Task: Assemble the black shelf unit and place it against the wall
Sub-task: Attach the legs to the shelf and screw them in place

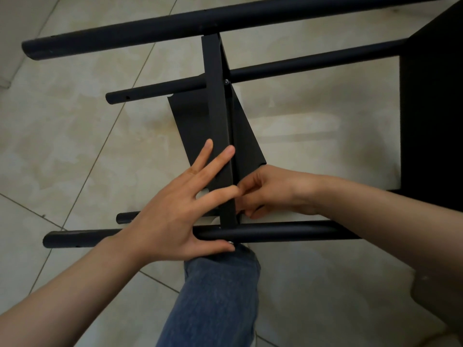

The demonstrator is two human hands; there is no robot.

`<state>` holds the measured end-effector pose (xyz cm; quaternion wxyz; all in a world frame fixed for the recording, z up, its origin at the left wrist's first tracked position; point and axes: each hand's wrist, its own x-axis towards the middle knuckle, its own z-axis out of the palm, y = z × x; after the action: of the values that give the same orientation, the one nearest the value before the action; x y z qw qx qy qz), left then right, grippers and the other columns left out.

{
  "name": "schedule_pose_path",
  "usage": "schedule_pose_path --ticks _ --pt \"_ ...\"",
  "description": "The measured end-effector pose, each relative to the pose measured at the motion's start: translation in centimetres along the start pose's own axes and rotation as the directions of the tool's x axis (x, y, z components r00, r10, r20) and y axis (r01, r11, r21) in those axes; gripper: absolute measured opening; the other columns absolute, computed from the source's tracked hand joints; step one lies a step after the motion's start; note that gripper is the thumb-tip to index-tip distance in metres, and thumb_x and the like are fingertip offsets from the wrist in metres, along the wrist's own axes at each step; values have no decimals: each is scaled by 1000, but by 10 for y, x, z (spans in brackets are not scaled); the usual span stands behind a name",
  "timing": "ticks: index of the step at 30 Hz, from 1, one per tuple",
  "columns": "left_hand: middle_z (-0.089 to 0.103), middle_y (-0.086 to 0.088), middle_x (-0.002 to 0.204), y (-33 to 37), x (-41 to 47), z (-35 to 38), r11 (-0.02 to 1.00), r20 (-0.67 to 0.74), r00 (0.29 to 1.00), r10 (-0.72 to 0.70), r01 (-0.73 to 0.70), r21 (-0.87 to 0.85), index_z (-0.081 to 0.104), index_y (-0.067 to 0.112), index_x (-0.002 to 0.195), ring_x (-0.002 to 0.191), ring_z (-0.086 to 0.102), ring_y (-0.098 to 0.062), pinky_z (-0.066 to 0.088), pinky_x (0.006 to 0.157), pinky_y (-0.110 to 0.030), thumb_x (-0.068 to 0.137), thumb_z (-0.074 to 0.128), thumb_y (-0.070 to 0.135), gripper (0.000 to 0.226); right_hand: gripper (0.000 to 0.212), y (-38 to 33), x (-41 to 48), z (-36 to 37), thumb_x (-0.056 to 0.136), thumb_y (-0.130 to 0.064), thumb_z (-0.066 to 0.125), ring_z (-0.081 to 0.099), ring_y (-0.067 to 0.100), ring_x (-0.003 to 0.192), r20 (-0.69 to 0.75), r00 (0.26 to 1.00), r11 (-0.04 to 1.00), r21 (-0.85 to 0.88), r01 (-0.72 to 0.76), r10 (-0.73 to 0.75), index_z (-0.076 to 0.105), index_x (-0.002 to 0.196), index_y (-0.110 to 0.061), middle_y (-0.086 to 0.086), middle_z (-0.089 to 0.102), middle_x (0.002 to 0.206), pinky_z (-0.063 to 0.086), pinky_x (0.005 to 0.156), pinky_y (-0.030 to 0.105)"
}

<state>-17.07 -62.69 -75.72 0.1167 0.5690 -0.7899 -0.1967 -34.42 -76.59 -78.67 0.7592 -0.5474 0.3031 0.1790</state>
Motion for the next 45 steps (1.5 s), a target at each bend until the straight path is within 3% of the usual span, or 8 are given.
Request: schedule_pose_path --ticks 3,8,16,21,27,37,43,45 --pt "8 -11 169 -1 1 -3 1000 9 1000 2 -2 16 49 25 137 156 2 -37 32 114 -39 86 63 68 68 11 1 0 -2 91 -18 69 60 3 68 60 998 1000 27 -7 5 77 84 -23 -5 76 85 52 70 19" --pt "11 -12 169 0 3 -5 999 3 1000 -7 7 43 51 23 137 156 1 -37 27 118 -44 86 61 69 69 12 1 2 -5 91 -16 68 62 8 75 121 993 999 30 -12 9 76 85 -22 -2 75 88 53 82 27" --pt "11 -13 169 2 4 -6 997 -3 1000 -7 8 71 48 25 140 156 3 -34 14 126 -46 85 62 68 72 12 0 4 -5 93 -14 66 62 8 75 145 989 999 39 -25 19 75 90 -21 -2 74 89 50 82 27" --pt "11 -13 169 2 5 -7 999 -3 1000 -2 2 52 47 25 140 156 6 -31 15 126 -47 85 63 67 71 9 0 6 -4 93 -14 67 61 12 79 152 987 998 30 -51 46 75 94 -18 4 72 94 47 86 32" --pt "13 -14 168 1 5 -7 999 -10 1000 -2 3 37 54 20 138 156 7 -32 19 125 -44 85 67 65 71 18 0 8 -5 93 -15 66 58 7 68 179 981 997 25 -78 72 75 79 -22 -3 71 79 46 70 21" --pt "13 -14 168 -1 6 -5 1000 -17 1000 10 -10 26 51 21 139 156 8 -33 21 125 -43 85 66 65 71 24 1 8 -10 91 -18 68 59 5 64 220 970 990 67 -122 105 77 69 -22 -3 71 76 47 62 17" --pt "14 -12 168 -1 6 -5 1000 -22 1000 10 -10 13 51 23 139 156 8 -32 21 125 -41 84 68 64 71 23 2 13 -4 91 -18 68 59 13 72 211 970 989 64 -135 119 76 70 -21 0 70 78 44 81 30" --pt "13 -11 168 -1 6 -6 1000 -22 1000 9 -9 9 52 23 138 156 8 -32 21 125 -40 84 69 64 70 23 2 13 -4 91 -16 67 60 12 72 214 971 989 76 -126 107 77 72 -21 0 71 80 46 80 28"
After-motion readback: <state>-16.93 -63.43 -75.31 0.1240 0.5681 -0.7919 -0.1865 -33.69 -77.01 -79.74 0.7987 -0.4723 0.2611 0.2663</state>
